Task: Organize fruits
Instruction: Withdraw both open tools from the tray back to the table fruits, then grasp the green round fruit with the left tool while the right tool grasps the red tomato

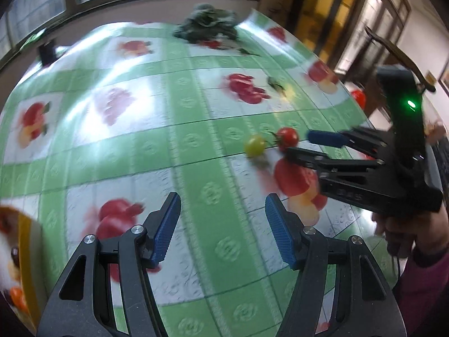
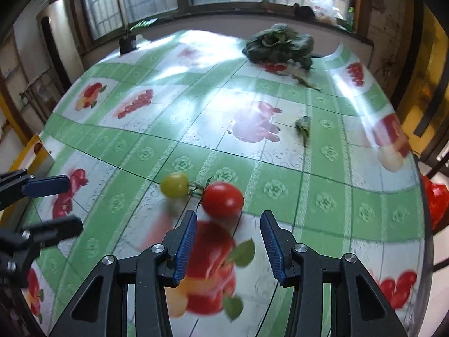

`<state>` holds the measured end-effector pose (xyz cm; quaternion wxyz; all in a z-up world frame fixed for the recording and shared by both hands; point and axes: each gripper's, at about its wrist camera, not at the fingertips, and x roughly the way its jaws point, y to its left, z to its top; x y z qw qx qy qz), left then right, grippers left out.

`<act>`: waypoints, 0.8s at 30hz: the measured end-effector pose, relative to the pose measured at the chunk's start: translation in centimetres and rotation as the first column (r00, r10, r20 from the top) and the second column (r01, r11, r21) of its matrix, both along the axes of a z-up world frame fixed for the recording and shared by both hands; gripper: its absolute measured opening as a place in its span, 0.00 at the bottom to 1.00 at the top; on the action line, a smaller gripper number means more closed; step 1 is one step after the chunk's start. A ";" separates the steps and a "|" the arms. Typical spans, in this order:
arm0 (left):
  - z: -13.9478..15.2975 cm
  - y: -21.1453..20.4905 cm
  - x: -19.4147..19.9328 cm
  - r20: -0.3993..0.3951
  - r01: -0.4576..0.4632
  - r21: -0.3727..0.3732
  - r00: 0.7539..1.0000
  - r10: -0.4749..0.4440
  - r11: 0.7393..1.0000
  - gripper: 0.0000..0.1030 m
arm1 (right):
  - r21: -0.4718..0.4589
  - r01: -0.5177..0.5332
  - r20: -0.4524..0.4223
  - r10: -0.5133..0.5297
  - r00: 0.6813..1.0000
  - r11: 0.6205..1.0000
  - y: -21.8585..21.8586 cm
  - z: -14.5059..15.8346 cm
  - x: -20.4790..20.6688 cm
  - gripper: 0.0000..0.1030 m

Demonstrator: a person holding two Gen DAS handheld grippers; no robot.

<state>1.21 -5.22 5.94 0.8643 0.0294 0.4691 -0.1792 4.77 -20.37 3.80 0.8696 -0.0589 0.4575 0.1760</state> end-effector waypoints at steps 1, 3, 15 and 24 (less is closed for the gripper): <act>-0.2 -0.4 0.3 -0.001 0.013 0.009 1.000 -0.013 1.000 0.61 | -0.003 -0.016 -0.007 0.016 1.000 1.000 0.1 -0.2 0.4 0.44; -0.5 -0.9 0.9 -0.011 0.024 0.018 1.000 -0.024 1.000 0.61 | 0.001 -0.044 -0.018 0.044 0.999 0.999 0.3 -0.7 1.2 0.44; -1.9 -4.0 5.0 -0.028 0.107 -0.001 0.994 -0.107 0.994 0.61 | 0.014 0.024 0.018 -0.024 1.000 1.000 -2.0 0.1 0.8 0.33; -3.4 -6.1 6.5 -0.020 0.160 0.046 0.987 -0.160 0.986 0.23 | 0.038 0.046 0.038 -0.048 0.998 0.998 -2.8 0.9 0.5 0.33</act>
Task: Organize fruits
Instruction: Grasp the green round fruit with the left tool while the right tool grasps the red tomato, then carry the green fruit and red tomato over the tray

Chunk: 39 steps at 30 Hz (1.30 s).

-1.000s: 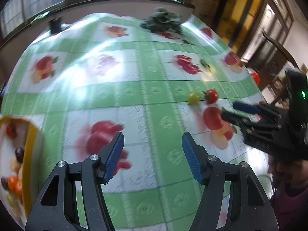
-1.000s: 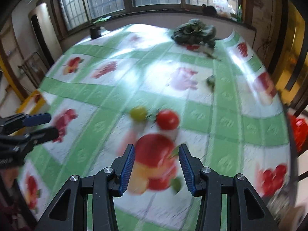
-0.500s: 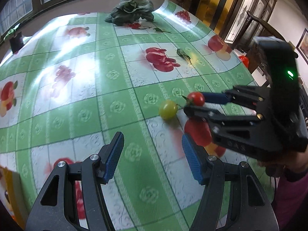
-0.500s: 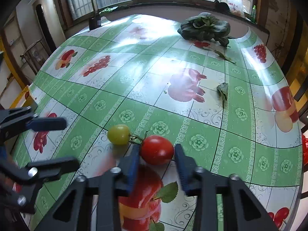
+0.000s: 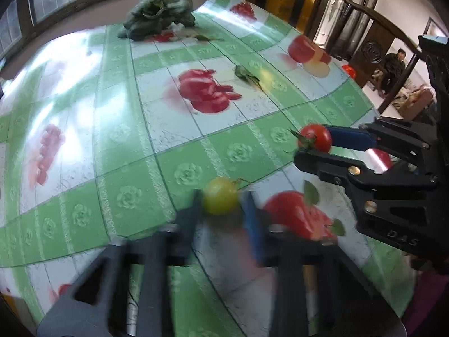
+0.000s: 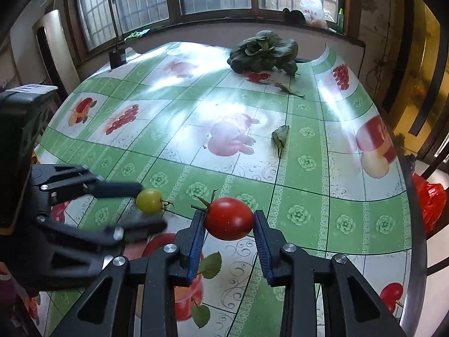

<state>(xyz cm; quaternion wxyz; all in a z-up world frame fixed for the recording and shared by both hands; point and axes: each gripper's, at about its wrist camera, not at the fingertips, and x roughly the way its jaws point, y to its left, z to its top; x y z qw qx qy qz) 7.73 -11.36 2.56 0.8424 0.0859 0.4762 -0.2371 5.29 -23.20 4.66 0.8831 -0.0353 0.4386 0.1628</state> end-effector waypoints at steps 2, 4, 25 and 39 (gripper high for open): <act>-0.1 0.2 0.0 -0.006 0.001 -0.012 1.000 -0.001 1.000 0.23 | 0.002 -0.005 -0.004 0.005 1.000 1.000 0.0 -0.1 0.0 0.33; -0.1 0.6 -0.2 -0.002 -0.009 -0.002 1.000 0.009 1.000 0.23 | 0.006 -0.013 -0.005 0.013 1.000 1.000 0.1 -0.1 -0.1 0.33; 5.1 12.7 -9.9 0.135 -0.349 -0.065 0.925 0.355 0.935 0.23 | 0.144 -0.180 -0.008 0.184 0.983 0.973 7.5 1.6 -5.5 0.33; 6.2 20.9 -16.6 0.177 -0.515 -0.084 0.835 0.521 0.853 0.23 | 0.129 -0.358 0.018 0.358 0.933 0.925 16.9 3.4 -10.0 0.33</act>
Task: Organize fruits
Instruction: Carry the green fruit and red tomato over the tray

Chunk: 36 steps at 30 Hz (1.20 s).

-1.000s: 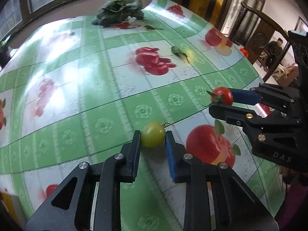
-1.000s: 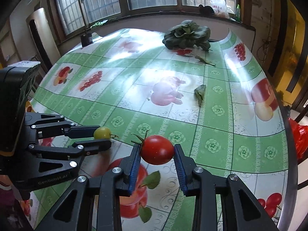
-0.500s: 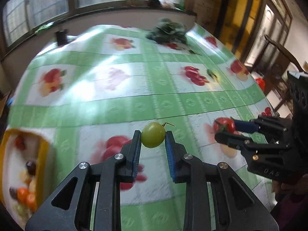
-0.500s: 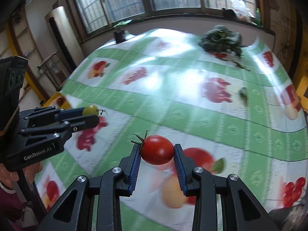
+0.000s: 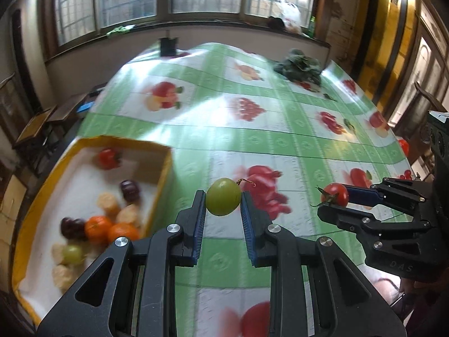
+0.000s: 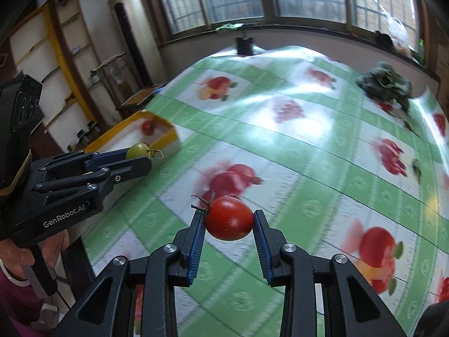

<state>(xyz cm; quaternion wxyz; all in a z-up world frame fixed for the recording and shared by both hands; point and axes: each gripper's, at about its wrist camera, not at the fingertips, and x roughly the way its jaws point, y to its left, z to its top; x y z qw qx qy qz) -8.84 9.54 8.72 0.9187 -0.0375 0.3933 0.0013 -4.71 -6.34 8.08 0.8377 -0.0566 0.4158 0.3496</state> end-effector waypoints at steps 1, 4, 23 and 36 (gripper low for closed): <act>0.0 0.5 -0.4 0.001 -0.010 0.001 1.000 0.010 1.000 0.23 | 0.000 -0.013 0.002 0.013 1.000 1.000 0.8 0.1 -0.3 0.33; 0.1 2.3 -1.6 0.004 -0.051 0.002 0.999 0.051 0.999 0.23 | -0.004 -0.042 0.008 0.042 0.999 0.999 2.3 0.4 -0.9 0.33; -0.4 14.0 -7.9 0.000 -0.295 -0.007 0.956 0.295 0.955 0.23 | -0.007 -0.251 0.007 0.251 0.968 0.968 13.4 1.3 -3.7 0.32; -2.0 15.8 -7.1 -0.031 -0.328 -0.010 0.944 0.328 0.945 0.23 | -0.051 -0.375 -0.015 0.375 0.927 0.926 20.3 0.0 -5.5 0.32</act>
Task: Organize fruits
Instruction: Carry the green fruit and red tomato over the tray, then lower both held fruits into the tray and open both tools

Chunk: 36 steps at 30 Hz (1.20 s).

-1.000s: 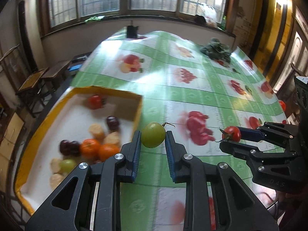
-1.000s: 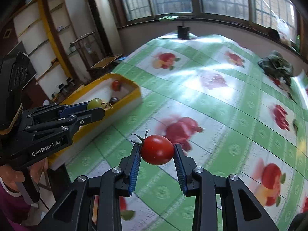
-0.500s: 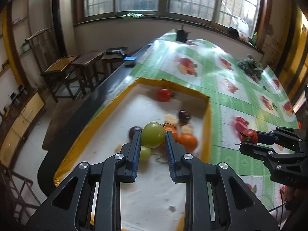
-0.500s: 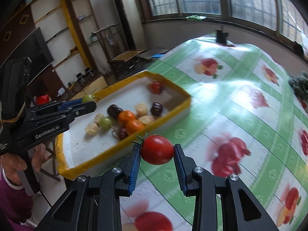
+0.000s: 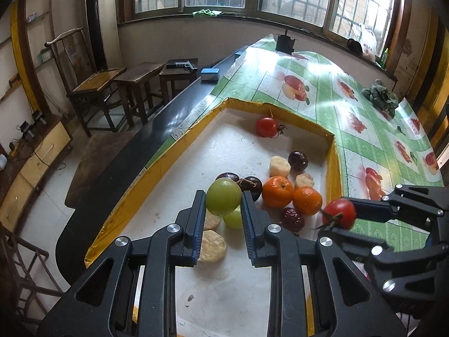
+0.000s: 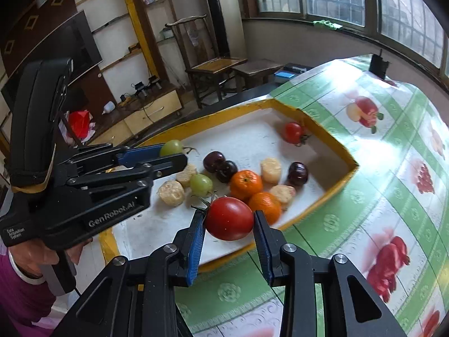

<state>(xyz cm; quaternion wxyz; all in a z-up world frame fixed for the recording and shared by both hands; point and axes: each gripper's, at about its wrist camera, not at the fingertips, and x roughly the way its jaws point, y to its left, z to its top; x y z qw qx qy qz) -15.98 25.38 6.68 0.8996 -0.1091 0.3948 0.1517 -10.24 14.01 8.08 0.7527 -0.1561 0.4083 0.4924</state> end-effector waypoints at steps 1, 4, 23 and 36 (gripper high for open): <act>0.0 0.0 0.1 0.000 -0.002 -0.002 1.000 0.002 1.000 0.23 | -0.005 -0.004 -0.003 0.004 1.000 1.000 0.4 -0.3 0.0 0.32; -0.1 0.2 0.3 0.002 -0.006 0.000 1.000 0.006 1.000 0.23 | -0.016 -0.018 -0.007 0.018 1.000 1.000 1.1 -0.6 -0.2 0.32; -1.3 1.1 0.8 -0.021 -0.044 0.002 0.999 0.044 0.999 0.23 | -0.071 -0.061 -0.005 0.061 0.998 0.996 4.4 -3.0 -0.8 0.33; -1.4 0.8 1.1 -0.038 -0.069 0.019 0.997 0.069 0.997 0.25 | -0.065 -0.073 -0.010 0.073 0.997 0.995 4.5 -2.8 -0.8 0.36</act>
